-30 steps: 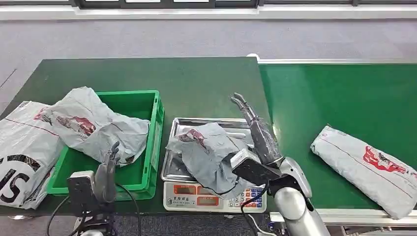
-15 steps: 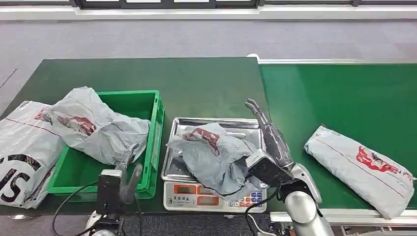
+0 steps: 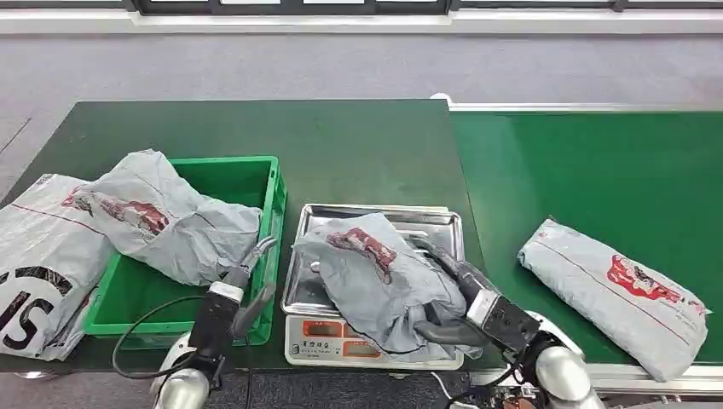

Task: Moved the parcel from conveyor to table for the left to box.

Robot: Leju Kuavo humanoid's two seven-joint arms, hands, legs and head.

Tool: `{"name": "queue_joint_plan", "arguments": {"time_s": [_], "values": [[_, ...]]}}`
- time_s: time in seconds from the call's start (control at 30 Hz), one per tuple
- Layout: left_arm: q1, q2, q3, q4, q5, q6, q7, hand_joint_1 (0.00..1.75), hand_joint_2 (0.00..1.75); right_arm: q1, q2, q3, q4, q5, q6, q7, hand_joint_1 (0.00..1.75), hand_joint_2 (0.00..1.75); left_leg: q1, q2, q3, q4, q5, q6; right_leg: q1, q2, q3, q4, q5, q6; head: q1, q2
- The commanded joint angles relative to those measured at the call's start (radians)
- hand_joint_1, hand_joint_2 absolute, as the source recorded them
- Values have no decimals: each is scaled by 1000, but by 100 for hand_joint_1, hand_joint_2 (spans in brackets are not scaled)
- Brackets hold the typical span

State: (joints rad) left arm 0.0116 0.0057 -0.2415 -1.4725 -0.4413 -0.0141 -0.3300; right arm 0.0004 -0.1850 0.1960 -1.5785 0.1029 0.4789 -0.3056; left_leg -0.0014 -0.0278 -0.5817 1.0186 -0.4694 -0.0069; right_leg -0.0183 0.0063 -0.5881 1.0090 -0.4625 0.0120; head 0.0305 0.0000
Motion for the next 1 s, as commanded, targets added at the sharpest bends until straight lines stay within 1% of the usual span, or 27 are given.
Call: {"name": "queue_joint_plan", "arguments": {"time_s": [0.03, 0.07, 0.1, 0.17, 0.3, 0.4, 0.43, 0.47, 0.5, 0.57, 0.63, 0.8, 0.83, 0.87, 0.9, 0.93, 1.0], "values": [[46, -3, 38, -68, 60, 80, -53, 0, 0, 198, -34, -252, -143, 24, -61, 40, 0, 0, 0, -2, -1, 0, -1, 0, 0, -4, 0, 0, -1, 0, 0, 0], [52, -4, 39, -80, 60, 81, -52, 0, 0, 196, -37, -256, -141, 22, -58, 40, 0, 0, 1, 0, 0, 0, -1, 0, 1, -4, 1, -1, -1, -1, 0, 0], [53, 3, 30, -94, 35, 93, -84, 0, 0, 191, -34, -260, -137, 30, -59, 44, 0, 0, 0, 1, -1, 0, -2, 0, 1, -2, -1, 0, -1, -1, 0, 0], [49, 16, 13, -102, 1, 85, -81, 0, 0, 181, -30, -263, -129, 45, -67, 45, 0, 0, 0, 3, 0, -1, -2, 0, 1, -1, 0, -1, -1, -1, 0, 0], [39, 22, 0, -90, -32, 86, -68, 0, 0, 171, -26, -258, -122, 58, -75, 44, 0, 0, 1, 4, 1, -1, -1, 0, 1, -1, 0, -2, 0, -1, 0, 0], [-3, 41, -92, -35, -167, 53, -23, 0, 0, 147, -27, -241, -113, 86, -99, 33, 0, 0, 0, 4, 1, -1, -1, 0, 0, -1, 0, -1, 0, -1, 0, 0], [-40, 46, -136, 9, -208, 46, -13, 0, 0, 137, -28, -240, -113, 89, -114, 24, 0, 0, 0, 5, 1, -2, -1, -1, 1, -1, 1, -3, 1, -1, 0, 0], [-68, 47, -164, 44, -221, 42, -8, 0, 0, 128, -24, -244, -118, 96, -135, 12, 0, 0, 0, 3, 1, -1, 0, 0, 0, -2, 0, -1, 0, -1, 0, 0], [-110, 50, -202, 96, -237, 41, -2, 0, 0, 117, -15, -260, -141, 95, -186, -46, 0, 0, 0, 2, 0, -1, 0, 0, 0, -2, 0, -1, 0, -1, 0, 0], [-158, 43, -234, 160, -242, 42, -1, 0, 0, 104, 9, -294, -208, 95, -265, -135, 0, 0, 0, 1, 0, -2, 1, 0, 0, -4, 0, -1, 0, -1, 0, 0], [-168, 41, -241, 178, -237, 43, -7, 0, 0, 106, 8, -297, -233, 94, -266, -119, 0, 0, -1, 1, -1, -1, 0, 1, -1, -2, -1, 0, 0, 0, 0, 0], [-163, 48, -240, 168, -237, 45, -8, 0, 0, 113, 7, -295, -232, 94, -264, -120, 0, 0, 0, 5, 3, -2, 0, 0, 0, 1, 1, -2, 1, -1, 0, 0], [-164, 52, -249, 167, -226, 34, -16, 0, 0, 105, 30, -308, -239, 115, -330, -212, 0, 0, 0, 5, 2, -2, 0, 0, 0, 1, 1, -2, 1, -1, 0, 0], [-198, 46, -282, 214, -224, 13, -27, 0, 175, 104, 58, -318, -296, 141, -420, -312, 0, 0, 0, 4, 1, -1, 0, 0, 0, 1, 0, -1, 1, -1, 0, 0], [-222, 35, -298, 250, -218, 4, -34, 0, 175, 110, 66, -314, -337, 168, -464, -340, 0, 0, 1, 6, 3, -4, 1, -1, 1, 0, 2, -4, 2, -2, 0, 0], [-257, 22, -320, 300, -196, -6, -58, 0, 175, 118, 74, -306, -386, 229, -569, -372, 0, 175, -1, 3, 1, -1, 0, 0, 0, 0, 0, 0, 0, -1, 0, 0], [-341, -22, -359, 411, -152, 6, -102, 0, 175, 156, 55, -253, -453, 247, -658, -359, 0, 175, -1, 0, 0, -1, 1, 0, -1, -3, -1, 0, 0, -1, 0, 0]]}}
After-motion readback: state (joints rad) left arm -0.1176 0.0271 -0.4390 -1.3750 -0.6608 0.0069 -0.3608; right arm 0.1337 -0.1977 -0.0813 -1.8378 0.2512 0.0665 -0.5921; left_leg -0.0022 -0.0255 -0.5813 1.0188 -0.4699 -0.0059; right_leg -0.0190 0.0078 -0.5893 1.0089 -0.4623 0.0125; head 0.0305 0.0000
